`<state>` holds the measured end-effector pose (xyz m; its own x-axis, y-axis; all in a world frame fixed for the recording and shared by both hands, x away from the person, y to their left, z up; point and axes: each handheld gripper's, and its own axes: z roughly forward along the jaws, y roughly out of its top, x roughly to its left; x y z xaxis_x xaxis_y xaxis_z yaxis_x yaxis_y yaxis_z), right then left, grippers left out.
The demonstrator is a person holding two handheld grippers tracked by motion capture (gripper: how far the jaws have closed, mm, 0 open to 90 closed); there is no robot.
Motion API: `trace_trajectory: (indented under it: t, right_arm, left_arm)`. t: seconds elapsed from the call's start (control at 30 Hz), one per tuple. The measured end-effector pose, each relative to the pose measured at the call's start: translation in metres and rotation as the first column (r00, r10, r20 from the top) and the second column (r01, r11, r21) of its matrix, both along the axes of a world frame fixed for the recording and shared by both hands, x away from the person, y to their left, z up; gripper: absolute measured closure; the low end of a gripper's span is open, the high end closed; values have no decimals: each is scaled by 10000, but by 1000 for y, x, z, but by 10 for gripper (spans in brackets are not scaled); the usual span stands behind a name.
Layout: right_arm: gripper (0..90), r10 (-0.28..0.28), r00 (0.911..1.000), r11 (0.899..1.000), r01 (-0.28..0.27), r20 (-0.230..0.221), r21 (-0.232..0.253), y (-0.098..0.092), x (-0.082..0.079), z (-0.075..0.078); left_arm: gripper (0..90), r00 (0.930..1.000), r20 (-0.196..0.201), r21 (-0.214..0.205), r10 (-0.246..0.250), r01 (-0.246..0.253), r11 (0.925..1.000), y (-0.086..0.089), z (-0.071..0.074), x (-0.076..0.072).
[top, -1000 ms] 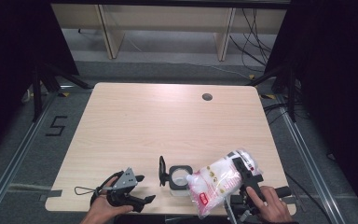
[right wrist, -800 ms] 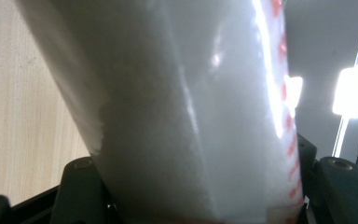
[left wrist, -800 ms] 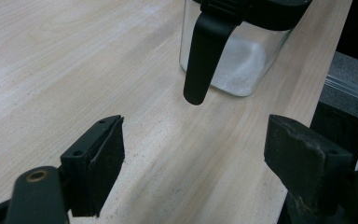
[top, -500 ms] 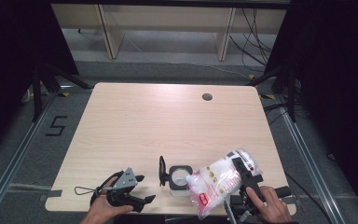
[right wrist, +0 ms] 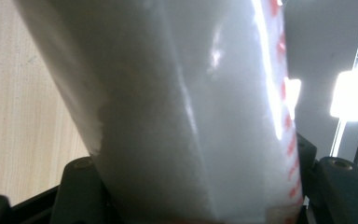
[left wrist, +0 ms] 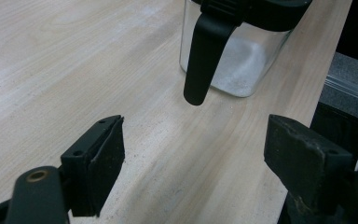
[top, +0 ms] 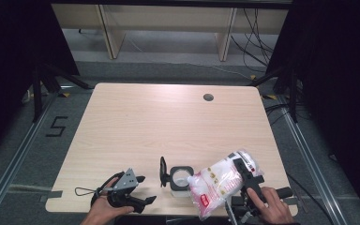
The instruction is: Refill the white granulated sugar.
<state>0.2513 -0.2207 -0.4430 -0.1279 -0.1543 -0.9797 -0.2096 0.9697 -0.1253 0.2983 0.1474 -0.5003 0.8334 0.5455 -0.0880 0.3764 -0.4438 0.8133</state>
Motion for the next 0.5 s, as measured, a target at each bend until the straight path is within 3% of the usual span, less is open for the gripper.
trace_trajectory:
  t: [0.17,0.23,0.27,0.3,0.33,0.37,0.47,0.5]
  right_arm:
    - [383,33,10000,9999,-32,56,-136,0,0,1]
    - [383,123,9999,9987,-118,109,-492,1,0,4]
    - [383,-75,9999,9999,74,-70,-108,0,-1,1]
    - [383,189,9997,9996,-186,143,-232,0,1,2]
    - [383,58,10000,9997,-57,41,-255,1,0,2]
    - [383,-6,10000,9997,7,-31,260,-1,0,-1]
    - [383,23,10000,9998,-24,-8,-206,1,0,2]
    - [383,-32,10000,9999,33,-83,169,-1,0,0]
  left_arm:
    - [197,10000,-13,-67,29,-29,10000,-1,0,0]
    - [198,10000,12,4,-24,24,10000,0,0,0]
    - [197,10000,19,23,-37,37,10000,0,0,0]
    - [198,10000,17,12,-30,30,10000,0,0,0]
    - [197,10000,-9,-64,16,-16,10000,-1,0,0]
    - [198,10000,-9,-54,14,-14,10000,-1,0,0]
    - [198,10000,19,17,-27,27,10000,0,0,0]
    - [198,10000,-7,-67,17,-17,10000,-1,0,0]
